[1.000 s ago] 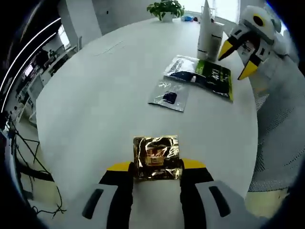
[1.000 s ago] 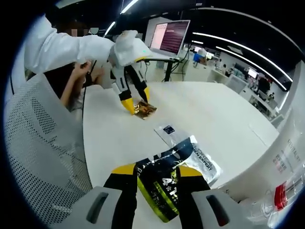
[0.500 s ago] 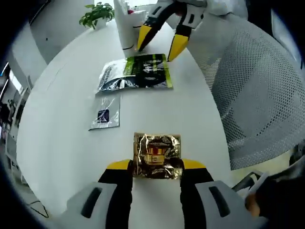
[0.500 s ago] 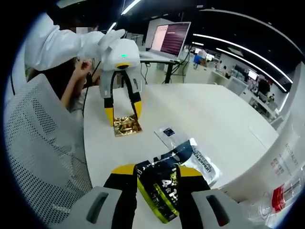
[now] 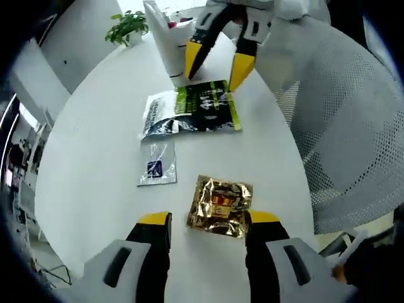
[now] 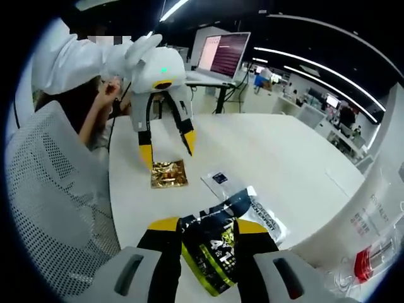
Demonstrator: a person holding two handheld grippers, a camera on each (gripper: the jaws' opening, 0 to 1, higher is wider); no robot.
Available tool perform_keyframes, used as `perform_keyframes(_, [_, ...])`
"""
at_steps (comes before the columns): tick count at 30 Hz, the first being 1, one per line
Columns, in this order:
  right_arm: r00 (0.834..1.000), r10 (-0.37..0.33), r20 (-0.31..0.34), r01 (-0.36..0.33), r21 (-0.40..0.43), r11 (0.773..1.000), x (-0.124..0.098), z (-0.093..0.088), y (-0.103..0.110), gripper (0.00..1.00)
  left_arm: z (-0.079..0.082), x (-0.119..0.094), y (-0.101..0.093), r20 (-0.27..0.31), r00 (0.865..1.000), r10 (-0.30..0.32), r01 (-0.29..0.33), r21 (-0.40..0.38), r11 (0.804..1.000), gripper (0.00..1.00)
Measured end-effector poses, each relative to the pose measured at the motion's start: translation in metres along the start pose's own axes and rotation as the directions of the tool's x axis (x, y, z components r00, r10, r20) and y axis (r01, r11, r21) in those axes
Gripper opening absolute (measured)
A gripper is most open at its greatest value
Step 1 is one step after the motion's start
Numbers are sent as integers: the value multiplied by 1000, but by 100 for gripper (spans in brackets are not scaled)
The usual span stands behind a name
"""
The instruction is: Arrange the skincare products in the storage area until every visible bottle or jar stands upright without overlapping.
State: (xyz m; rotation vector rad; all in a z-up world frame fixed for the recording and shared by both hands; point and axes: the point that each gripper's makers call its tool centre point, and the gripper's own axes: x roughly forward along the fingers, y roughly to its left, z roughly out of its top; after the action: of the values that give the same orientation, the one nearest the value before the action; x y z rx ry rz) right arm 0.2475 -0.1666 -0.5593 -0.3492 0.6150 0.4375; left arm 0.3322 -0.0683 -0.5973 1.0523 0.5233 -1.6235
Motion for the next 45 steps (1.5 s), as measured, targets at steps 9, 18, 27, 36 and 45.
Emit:
perform_keyframes(9, [1000, 13, 3, -13, -16, 1000, 1, 2, 5, 26, 5, 1, -16, 1, 984, 179, -143, -598, 789, 59])
perform_keyframes(18, [1000, 24, 9, -24, -26, 999, 1, 4, 8, 26, -7, 11, -22, -71, 964, 256, -240, -647, 723, 56])
perform_keyframes(27, [999, 31, 14, -31, -31, 999, 0, 6, 11, 26, -4, 20, -24, -80, 963, 259, -250, -630, 735, 54])
perform_keyframes(36, [999, 31, 8, -31, -25, 999, 1, 4, 10, 26, -2, 19, -23, -55, 962, 268, -243, -622, 744, 46])
perform_keyframes(45, [999, 36, -15, -36, -6, 999, 4, -4, 10, 25, -4, 16, -22, 1, 958, 287, -230, -595, 770, 37])
